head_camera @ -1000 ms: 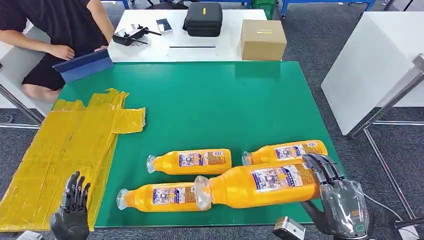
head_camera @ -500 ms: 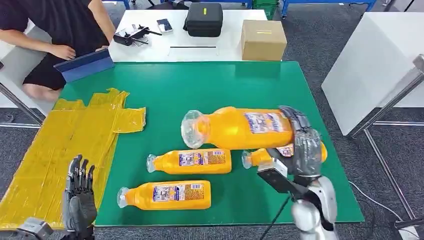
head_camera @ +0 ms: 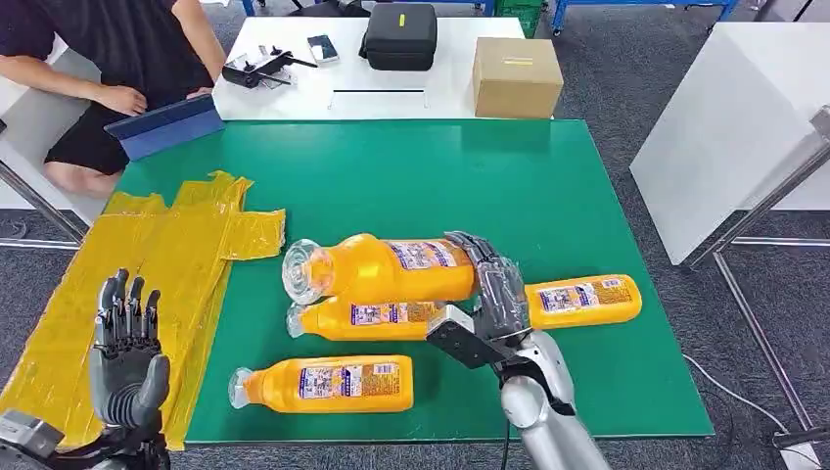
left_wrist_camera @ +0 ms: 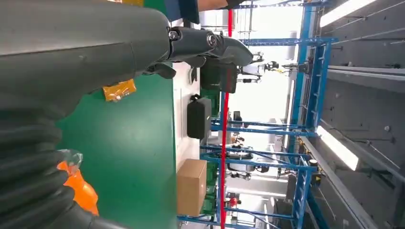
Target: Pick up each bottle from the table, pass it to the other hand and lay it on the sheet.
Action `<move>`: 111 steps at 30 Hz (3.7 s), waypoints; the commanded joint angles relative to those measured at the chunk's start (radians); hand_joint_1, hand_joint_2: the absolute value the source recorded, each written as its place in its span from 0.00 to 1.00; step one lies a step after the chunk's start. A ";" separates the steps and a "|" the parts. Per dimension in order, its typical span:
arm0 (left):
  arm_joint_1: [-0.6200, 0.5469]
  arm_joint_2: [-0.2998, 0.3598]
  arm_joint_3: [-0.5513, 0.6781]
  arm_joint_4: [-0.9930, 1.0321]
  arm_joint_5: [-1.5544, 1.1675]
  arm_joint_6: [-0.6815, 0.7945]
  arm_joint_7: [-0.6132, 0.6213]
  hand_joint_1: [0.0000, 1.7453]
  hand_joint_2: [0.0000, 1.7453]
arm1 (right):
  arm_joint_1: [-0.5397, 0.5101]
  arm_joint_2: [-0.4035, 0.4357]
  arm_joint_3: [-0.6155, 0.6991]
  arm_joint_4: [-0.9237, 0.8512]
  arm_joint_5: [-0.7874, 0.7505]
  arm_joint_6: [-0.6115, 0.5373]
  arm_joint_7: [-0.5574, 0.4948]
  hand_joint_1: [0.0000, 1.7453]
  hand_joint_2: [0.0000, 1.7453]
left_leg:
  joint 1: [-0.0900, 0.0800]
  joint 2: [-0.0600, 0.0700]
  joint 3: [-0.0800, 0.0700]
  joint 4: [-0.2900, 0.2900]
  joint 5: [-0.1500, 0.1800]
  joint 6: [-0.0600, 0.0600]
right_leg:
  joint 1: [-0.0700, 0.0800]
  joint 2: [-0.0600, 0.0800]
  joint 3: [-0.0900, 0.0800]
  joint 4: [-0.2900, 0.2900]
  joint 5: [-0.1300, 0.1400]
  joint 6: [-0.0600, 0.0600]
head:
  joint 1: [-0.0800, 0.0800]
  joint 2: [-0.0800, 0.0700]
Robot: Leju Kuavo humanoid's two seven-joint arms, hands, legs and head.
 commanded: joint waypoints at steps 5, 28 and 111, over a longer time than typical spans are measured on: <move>-0.028 0.039 -0.039 0.019 0.004 0.004 0.009 0.00 1.00 | -0.101 0.031 0.048 0.162 -0.034 -0.005 -0.011 0.91 1.00 | -0.001 0.002 -0.001 0.000 0.001 -0.003 | -0.001 0.001 -0.002 0.000 0.001 -0.001 | 0.000 0.000; -0.070 0.019 -0.272 -0.010 0.307 0.022 0.223 0.00 1.00 | -0.459 0.243 0.567 0.481 -0.192 -0.185 0.153 0.82 1.00 | 0.000 0.004 -0.003 0.001 0.001 -0.004 | -0.001 0.004 -0.006 0.004 0.001 -0.001 | 0.000 0.000; -0.157 0.027 -0.219 0.055 0.447 -0.022 0.240 1.00 1.00 | -0.469 0.243 1.157 0.561 -0.301 -0.047 0.359 0.84 1.00 | 0.001 -0.002 -0.005 0.000 0.003 -0.004 | 0.000 -0.003 -0.006 0.001 0.000 -0.001 | 0.000 0.000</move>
